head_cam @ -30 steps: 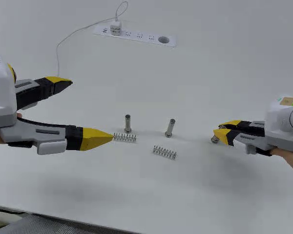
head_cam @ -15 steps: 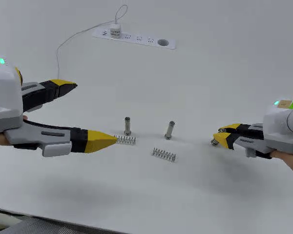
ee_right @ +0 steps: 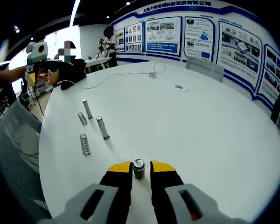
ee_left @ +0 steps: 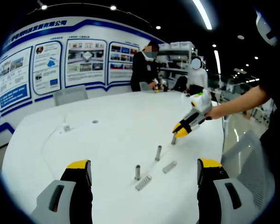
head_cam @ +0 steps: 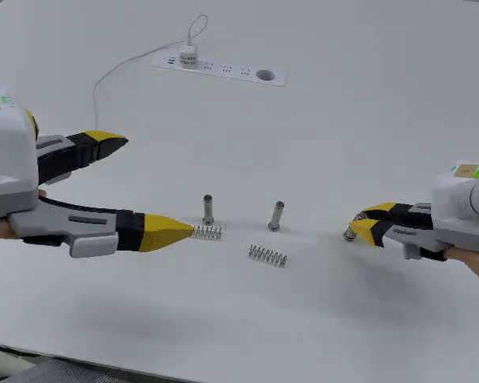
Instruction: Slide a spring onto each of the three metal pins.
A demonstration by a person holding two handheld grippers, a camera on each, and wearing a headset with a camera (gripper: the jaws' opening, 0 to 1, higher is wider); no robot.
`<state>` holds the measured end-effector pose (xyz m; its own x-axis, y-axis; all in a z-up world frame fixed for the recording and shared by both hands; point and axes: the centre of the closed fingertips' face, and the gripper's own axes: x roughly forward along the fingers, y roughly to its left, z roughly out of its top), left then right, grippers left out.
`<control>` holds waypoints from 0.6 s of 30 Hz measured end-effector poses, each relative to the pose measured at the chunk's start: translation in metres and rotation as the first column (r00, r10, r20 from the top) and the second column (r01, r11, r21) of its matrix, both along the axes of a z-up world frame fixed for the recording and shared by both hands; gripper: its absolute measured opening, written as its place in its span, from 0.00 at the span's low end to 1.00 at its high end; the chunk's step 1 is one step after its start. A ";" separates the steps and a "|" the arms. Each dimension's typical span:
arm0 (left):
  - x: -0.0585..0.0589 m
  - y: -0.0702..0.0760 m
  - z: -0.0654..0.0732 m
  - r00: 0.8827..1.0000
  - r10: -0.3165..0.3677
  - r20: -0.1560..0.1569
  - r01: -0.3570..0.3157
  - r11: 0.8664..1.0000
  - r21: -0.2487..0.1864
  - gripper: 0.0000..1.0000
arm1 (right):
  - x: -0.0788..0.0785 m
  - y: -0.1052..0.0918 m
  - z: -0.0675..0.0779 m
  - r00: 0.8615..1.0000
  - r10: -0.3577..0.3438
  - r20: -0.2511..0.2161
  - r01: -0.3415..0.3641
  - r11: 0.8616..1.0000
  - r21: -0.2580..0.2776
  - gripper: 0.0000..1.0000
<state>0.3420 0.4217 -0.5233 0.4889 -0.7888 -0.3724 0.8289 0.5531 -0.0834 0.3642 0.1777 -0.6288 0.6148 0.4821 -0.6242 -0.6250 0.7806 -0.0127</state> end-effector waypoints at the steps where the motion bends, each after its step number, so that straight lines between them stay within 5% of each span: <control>1: 0.000 0.000 0.000 1.000 -0.001 0.002 0.001 1.000 0.000 0.96 | -0.001 0.000 0.002 1.000 -0.002 0.002 0.002 1.000 0.001 0.16; 18: -0.003 -0.001 0.005 1.000 -0.009 0.018 0.010 1.000 -0.016 0.96 | -0.004 0.027 0.048 0.991 0.069 0.111 -0.071 0.997 0.009 0.16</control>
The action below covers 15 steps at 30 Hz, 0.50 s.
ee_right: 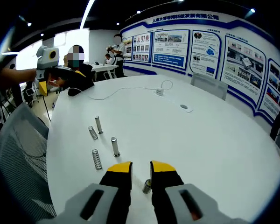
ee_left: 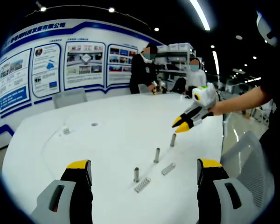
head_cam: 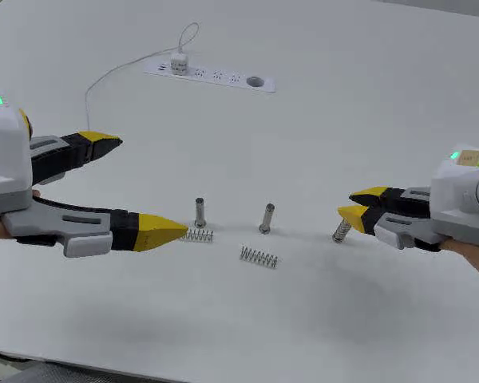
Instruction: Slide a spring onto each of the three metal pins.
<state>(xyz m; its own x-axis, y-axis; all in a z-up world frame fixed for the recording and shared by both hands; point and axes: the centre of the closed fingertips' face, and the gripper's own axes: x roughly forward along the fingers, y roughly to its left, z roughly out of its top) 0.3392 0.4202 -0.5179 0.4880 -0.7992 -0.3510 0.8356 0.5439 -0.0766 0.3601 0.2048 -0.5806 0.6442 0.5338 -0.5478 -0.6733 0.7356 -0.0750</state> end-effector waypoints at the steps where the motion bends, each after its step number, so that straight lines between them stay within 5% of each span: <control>1: 0.000 0.001 0.000 1.000 0.002 0.001 -0.002 1.000 -0.003 0.96 | 0.000 0.003 0.001 1.000 0.005 -0.001 -0.005 1.000 0.003 0.16; 15: 0.000 0.014 -0.003 0.999 0.033 -0.006 -0.034 0.999 -0.025 0.95 | -0.017 0.046 -0.024 0.994 0.092 -0.067 -0.091 0.996 0.012 0.16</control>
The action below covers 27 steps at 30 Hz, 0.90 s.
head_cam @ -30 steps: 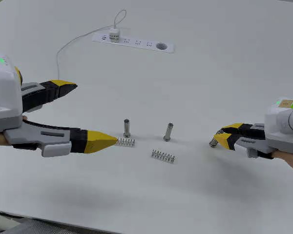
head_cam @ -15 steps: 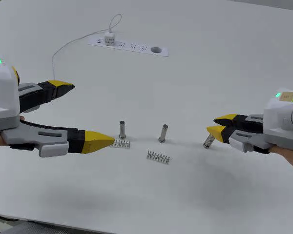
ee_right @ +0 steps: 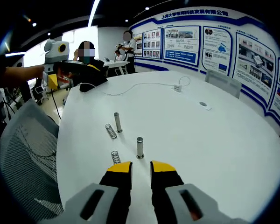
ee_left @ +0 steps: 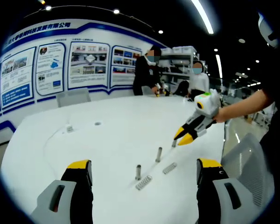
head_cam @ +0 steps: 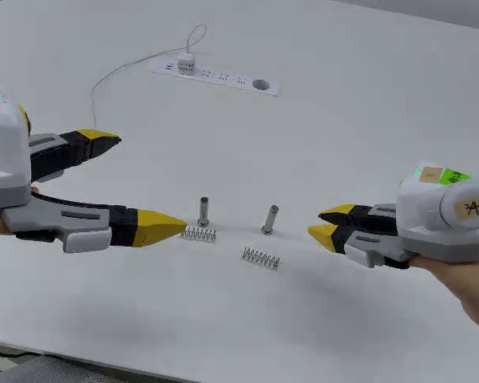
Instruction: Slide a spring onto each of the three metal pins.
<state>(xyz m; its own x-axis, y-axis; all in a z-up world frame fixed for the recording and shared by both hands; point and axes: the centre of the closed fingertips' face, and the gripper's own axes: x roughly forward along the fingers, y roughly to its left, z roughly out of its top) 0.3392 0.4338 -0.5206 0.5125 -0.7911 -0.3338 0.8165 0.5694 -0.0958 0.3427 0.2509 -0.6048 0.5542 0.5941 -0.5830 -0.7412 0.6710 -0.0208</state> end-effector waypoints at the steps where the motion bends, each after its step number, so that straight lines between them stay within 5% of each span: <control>1: 0.000 0.001 -0.001 1.000 0.001 -0.003 -0.001 1.000 0.001 0.95 | -0.001 0.002 -0.003 1.000 0.006 -0.008 -0.006 1.000 0.004 0.16; 18: 0.001 0.020 -0.012 0.998 0.050 -0.037 -0.050 0.999 0.002 0.94 | -0.017 0.032 -0.042 0.990 0.104 -0.098 -0.107 0.994 -0.023 0.16; 27: 0.003 0.018 -0.018 0.998 0.046 -0.052 -0.046 0.999 0.011 0.94 | -0.019 0.040 -0.057 0.982 0.144 -0.122 -0.151 0.987 -0.051 0.17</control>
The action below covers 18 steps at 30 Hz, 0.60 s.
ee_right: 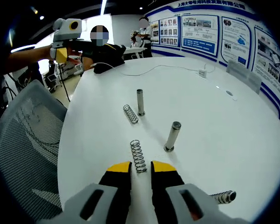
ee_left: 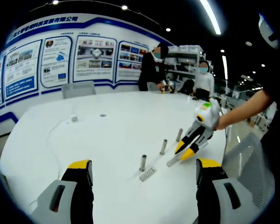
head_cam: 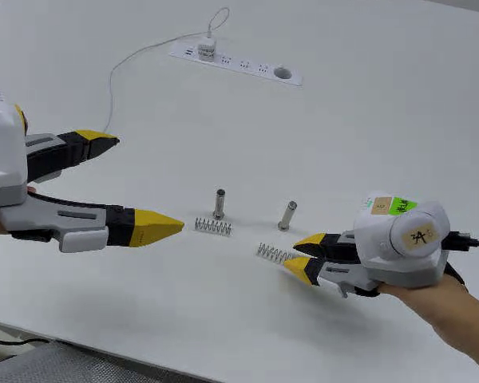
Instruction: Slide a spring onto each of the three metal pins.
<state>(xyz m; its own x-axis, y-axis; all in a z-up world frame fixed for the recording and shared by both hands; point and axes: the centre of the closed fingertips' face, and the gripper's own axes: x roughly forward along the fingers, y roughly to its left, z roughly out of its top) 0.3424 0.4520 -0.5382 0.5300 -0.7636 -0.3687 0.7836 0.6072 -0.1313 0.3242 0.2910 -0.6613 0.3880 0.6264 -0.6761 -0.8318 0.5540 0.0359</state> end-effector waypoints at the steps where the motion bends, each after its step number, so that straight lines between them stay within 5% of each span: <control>1: 0.000 -0.001 0.000 1.000 -0.004 0.001 0.004 1.000 0.005 0.94 | 0.000 0.000 -0.002 1.000 0.001 -0.003 -0.002 1.000 -0.006 0.17; 18: -0.004 -0.004 -0.005 1.000 -0.016 -0.016 0.016 1.000 0.016 0.94 | -0.004 0.005 -0.012 0.997 0.071 -0.007 -0.071 0.997 -0.038 0.14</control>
